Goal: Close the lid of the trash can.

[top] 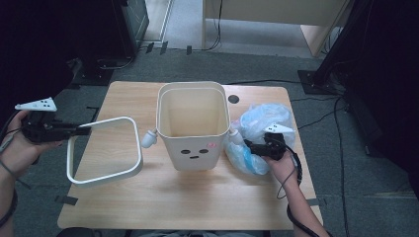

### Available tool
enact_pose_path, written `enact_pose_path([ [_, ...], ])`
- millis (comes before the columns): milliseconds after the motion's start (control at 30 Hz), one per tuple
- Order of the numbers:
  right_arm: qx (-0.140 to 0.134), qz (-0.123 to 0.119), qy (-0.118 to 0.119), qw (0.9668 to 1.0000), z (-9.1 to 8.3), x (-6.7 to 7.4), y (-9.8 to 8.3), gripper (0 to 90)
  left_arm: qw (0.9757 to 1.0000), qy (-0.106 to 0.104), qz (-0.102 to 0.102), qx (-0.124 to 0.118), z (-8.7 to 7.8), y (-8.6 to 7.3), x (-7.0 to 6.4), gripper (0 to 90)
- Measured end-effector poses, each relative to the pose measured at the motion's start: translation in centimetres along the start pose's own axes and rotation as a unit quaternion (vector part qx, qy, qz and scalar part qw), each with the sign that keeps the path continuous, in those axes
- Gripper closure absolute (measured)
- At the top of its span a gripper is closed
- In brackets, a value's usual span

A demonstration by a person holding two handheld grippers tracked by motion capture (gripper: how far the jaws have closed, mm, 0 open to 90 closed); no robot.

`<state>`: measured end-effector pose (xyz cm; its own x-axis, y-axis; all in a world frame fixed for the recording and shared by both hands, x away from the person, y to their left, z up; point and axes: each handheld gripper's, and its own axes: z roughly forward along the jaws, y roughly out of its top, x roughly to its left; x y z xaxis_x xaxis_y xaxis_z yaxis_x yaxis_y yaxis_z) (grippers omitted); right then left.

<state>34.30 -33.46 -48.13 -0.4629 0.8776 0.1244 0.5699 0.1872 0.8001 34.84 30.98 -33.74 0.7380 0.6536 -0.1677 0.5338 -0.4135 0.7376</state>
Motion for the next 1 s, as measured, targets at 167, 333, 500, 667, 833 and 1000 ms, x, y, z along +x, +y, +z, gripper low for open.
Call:
enact_pose_path([
  [167, 0.001, 0.000, 0.000, 1.0000, 0.0, 0.1, 0.0, 26.0, 0.9998, -0.018, 0.003, -0.013, -0.7, 0.7, -0.3, 76.8],
  [333, 0.001, -0.001, 0.000, 1.0000, 0.0, 0.1, 0.0, 26.0, 0.9998, -0.018, 0.008, -0.010, -0.9, 1.7, -0.6, 76.6],
  [500, 0.001, -0.001, 0.000, 1.0000, 0.0, 0.1, 0.0, 26.0, 0.9997, -0.018, 0.014, 0.001, -1.2, 2.5, -0.8, 76.3],
  [667, 0.001, 0.000, 0.000, 1.0000, 0.0, 0.0, 0.0, 26.0, 0.9996, -0.026, 0.013, -0.002, -1.8, 3.0, -1.0, 76.4],
  [833, 0.001, 0.000, 0.000, 1.0000, 0.0, 0.1, 0.0, 26.0, 0.9996, -0.025, 0.010, -0.009, -2.3, 3.9, -1.2, 76.5],
  [1000, 0.002, -0.003, 0.001, 1.0000, 0.1, 0.1, 0.0, 26.0, 0.9994, -0.027, 0.019, -0.015, -2.1, 5.3, -1.0, 76.4],
])
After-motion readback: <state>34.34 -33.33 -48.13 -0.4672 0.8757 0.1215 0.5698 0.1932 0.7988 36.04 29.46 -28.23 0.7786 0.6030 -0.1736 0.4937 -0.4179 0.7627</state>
